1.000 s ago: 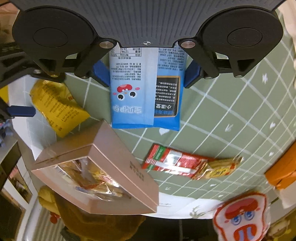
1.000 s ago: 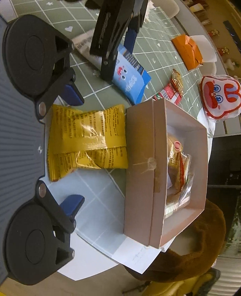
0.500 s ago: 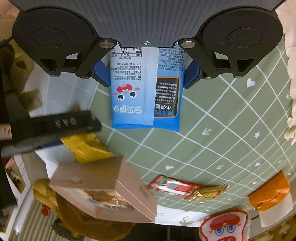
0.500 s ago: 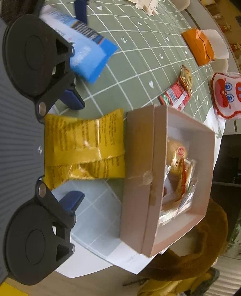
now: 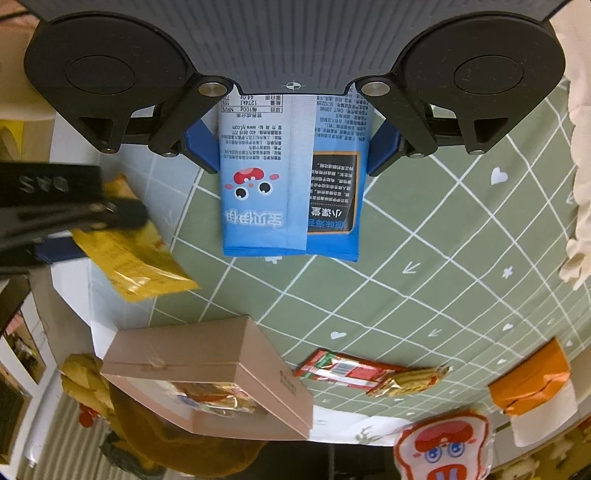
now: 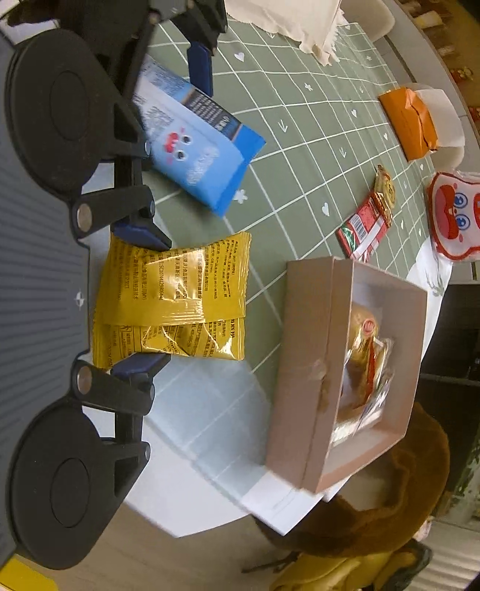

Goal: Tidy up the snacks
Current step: 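Lift both bags over the pink box and open both grippers to drop them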

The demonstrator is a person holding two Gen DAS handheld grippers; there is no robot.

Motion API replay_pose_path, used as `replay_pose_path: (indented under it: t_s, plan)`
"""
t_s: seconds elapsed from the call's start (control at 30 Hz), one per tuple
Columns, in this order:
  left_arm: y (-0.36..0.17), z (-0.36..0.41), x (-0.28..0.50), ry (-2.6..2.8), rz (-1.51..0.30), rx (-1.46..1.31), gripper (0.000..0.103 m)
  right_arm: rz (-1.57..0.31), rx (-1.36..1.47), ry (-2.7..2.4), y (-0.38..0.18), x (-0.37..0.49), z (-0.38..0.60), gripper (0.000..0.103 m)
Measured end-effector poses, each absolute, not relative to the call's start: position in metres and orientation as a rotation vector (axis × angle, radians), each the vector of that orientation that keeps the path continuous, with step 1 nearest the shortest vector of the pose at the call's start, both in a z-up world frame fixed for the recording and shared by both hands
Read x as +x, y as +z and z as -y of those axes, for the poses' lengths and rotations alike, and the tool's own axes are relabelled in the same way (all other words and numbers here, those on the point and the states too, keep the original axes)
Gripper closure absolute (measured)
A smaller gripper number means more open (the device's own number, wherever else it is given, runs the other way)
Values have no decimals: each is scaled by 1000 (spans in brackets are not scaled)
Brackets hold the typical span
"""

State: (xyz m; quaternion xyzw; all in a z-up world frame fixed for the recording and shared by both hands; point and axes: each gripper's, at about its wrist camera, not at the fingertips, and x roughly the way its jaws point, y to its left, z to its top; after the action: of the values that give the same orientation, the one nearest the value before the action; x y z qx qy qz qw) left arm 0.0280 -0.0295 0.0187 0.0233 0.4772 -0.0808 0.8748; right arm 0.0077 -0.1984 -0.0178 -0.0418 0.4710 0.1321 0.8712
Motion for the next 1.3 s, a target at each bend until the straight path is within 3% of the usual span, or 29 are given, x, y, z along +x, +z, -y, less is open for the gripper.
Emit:
replay_pose_path:
  t_s: [0.17,0.43,0.6,0.73,0.9,1.0,1.1,1.3]
  plan:
    - [35,29,29,-219,-970,-47,21,-942,-43,274,4,-4,215,45]
    - [190,16,67,-281,-617,-116,21,-651,-2,255,132,18,250,45]
    - [242,17,114,-315,-532,-206,20,-569,76,257,190,65,277,45]
    - [224,29,149,-318,-588,-222,19,-559,27,213,197,105,280,45]
    - [162,61,197,-331,-740,-266,18,-645,14,227,169,151,287,45]
    - [122,84,220,-381,-765,-302,11,-676,2,232,152,173,294,45]
    - [80,112,247,-313,-869,-154,14,-734,13,228,132,203,300,45]
    - [82,83,261,-242,-790,-386,14,-781,35,244,108,231,316,45]
